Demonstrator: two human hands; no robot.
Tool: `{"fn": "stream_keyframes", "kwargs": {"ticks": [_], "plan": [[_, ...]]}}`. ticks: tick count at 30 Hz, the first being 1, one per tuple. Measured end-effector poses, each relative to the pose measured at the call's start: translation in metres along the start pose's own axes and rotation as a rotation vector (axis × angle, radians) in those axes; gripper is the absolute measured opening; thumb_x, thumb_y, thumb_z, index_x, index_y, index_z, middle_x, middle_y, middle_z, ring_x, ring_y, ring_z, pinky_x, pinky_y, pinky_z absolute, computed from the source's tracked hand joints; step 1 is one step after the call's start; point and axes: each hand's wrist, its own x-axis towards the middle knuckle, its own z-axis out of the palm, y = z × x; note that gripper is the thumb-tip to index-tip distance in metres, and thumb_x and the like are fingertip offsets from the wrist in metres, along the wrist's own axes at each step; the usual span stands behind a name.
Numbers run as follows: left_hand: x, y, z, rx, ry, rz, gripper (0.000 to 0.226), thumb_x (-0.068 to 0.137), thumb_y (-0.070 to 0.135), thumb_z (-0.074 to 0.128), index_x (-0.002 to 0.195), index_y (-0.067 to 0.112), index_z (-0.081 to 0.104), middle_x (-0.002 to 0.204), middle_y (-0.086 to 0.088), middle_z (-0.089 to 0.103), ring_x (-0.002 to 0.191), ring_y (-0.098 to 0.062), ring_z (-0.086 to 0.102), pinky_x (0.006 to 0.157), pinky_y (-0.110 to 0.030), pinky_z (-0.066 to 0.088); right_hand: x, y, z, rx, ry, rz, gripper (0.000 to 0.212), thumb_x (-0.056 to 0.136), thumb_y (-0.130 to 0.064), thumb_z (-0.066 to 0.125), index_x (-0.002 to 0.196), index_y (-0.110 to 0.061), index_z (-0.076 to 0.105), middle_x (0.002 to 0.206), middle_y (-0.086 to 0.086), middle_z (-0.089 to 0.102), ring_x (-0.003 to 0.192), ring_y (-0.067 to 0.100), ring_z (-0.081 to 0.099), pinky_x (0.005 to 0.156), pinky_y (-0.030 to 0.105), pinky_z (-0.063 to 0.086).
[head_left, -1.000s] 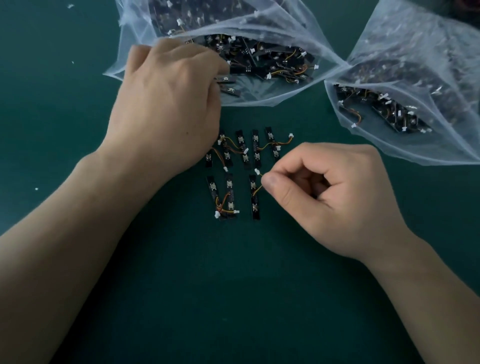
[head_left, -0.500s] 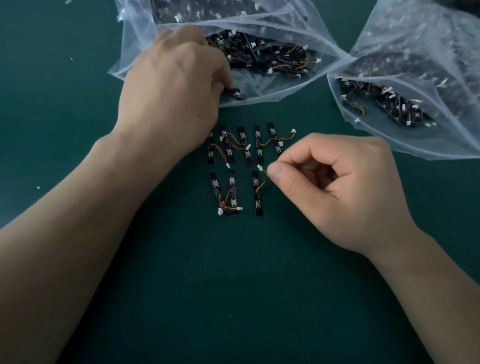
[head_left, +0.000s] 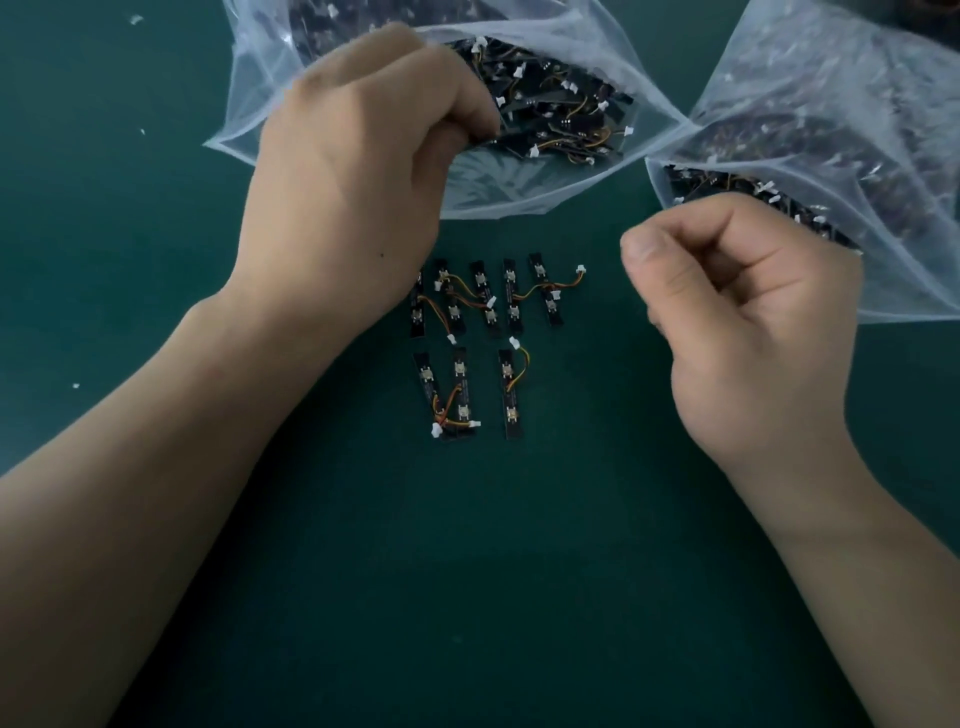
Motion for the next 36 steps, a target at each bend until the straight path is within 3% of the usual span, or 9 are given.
{"fn": "stream_keyframes", "kwargs": {"ticks": [2,4,7,10,13,18,25,31,36], "plan": [[-0.001,0.005,0.001,-0.083,0.036,0.026,0.018,0.099,0.003,0.058,0.106,0.005,0.074,0.096,0.014,0.058,0.081,0.004,0.051,0.075,-0.009,0.038,0.002,0.002,0.001,0.018,-0.034,0.040,0.002,0.100,-0.022,0.069,0.100,-0.024,0.070,0.076,0.003,0.066,0.063,0.007,0.055,0.061,0.015,0.043],[-0.002,0.008,0.003,-0.209,0.024,0.014,0.015,0.099,0.004,0.060,0.107,0.006,0.072,0.089,0.017,0.059,0.074,-0.002,0.056,0.067,-0.019,0.045,0.005,0.004,0.003,0.004,-0.056,0.058,0.018,0.098,-0.027,0.072,0.115,-0.025,0.067,0.083,0.001,0.069,0.064,0.010,0.058,0.062,0.015,0.044],[-0.005,0.015,0.005,-0.486,-0.118,-0.007,0.013,0.101,0.002,0.061,0.111,0.005,0.068,0.089,-0.003,0.068,0.068,-0.022,0.060,0.059,-0.035,0.049,0.008,0.002,0.011,0.011,-0.088,0.044,0.035,0.098,-0.031,0.074,0.130,-0.026,0.060,0.092,-0.005,0.073,0.065,0.023,0.064,0.060,0.024,0.051],[-0.009,0.020,0.008,-0.593,-0.219,-0.012,0.017,0.101,0.002,0.063,0.113,0.013,0.068,0.094,-0.010,0.070,0.074,-0.021,0.066,0.064,-0.041,0.055,0.011,-0.001,0.016,0.058,-0.089,0.015,0.027,0.098,-0.029,0.074,0.122,-0.023,0.063,0.089,-0.008,0.074,0.063,0.020,0.064,0.058,0.027,0.052],[-0.011,0.021,0.011,-0.689,-0.268,-0.063,0.013,0.102,0.002,0.066,0.113,0.009,0.069,0.094,-0.014,0.070,0.073,-0.034,0.068,0.064,-0.050,0.057,0.013,-0.001,0.017,0.071,-0.058,0.002,0.010,0.097,-0.022,0.074,0.106,-0.020,0.068,0.080,-0.012,0.072,0.062,0.008,0.065,0.058,0.018,0.047],[-0.011,0.021,0.010,-0.830,-0.324,-0.137,0.021,0.101,0.000,0.066,0.116,0.014,0.068,0.093,0.004,0.072,0.081,-0.017,0.071,0.074,-0.029,0.060,0.013,-0.002,0.017,0.093,-0.024,-0.017,0.010,0.097,-0.017,0.074,0.095,-0.025,0.067,0.073,-0.017,0.067,0.059,0.002,0.062,0.060,0.013,0.045],[-0.010,0.024,0.010,-0.979,-0.326,-0.239,0.033,0.090,-0.002,0.075,0.116,0.016,0.066,0.101,0.000,0.071,0.095,-0.016,0.070,0.086,-0.033,0.060,0.011,-0.004,0.017,0.127,0.025,-0.042,0.006,0.101,-0.015,0.069,0.100,-0.019,0.065,0.077,-0.003,0.066,0.054,0.013,0.059,0.052,0.022,0.045],[-0.009,0.021,0.008,-0.939,-0.257,-0.306,0.037,0.084,0.001,0.082,0.117,0.014,0.071,0.105,0.000,0.076,0.099,-0.014,0.073,0.090,-0.028,0.059,0.011,-0.004,0.015,0.175,0.089,-0.063,0.008,0.105,-0.013,0.062,0.101,-0.015,0.055,0.088,0.017,0.066,0.055,0.023,0.060,0.053,0.020,0.046],[-0.001,0.009,-0.001,-0.355,-0.003,-0.187,0.029,0.090,0.002,0.065,0.117,0.006,0.072,0.106,-0.007,0.072,0.098,-0.017,0.072,0.087,-0.028,0.061,0.014,-0.002,0.011,0.204,0.143,-0.013,0.011,0.105,-0.014,0.059,0.096,-0.019,0.054,0.087,0.017,0.066,0.056,0.024,0.058,0.054,0.019,0.044]]}}
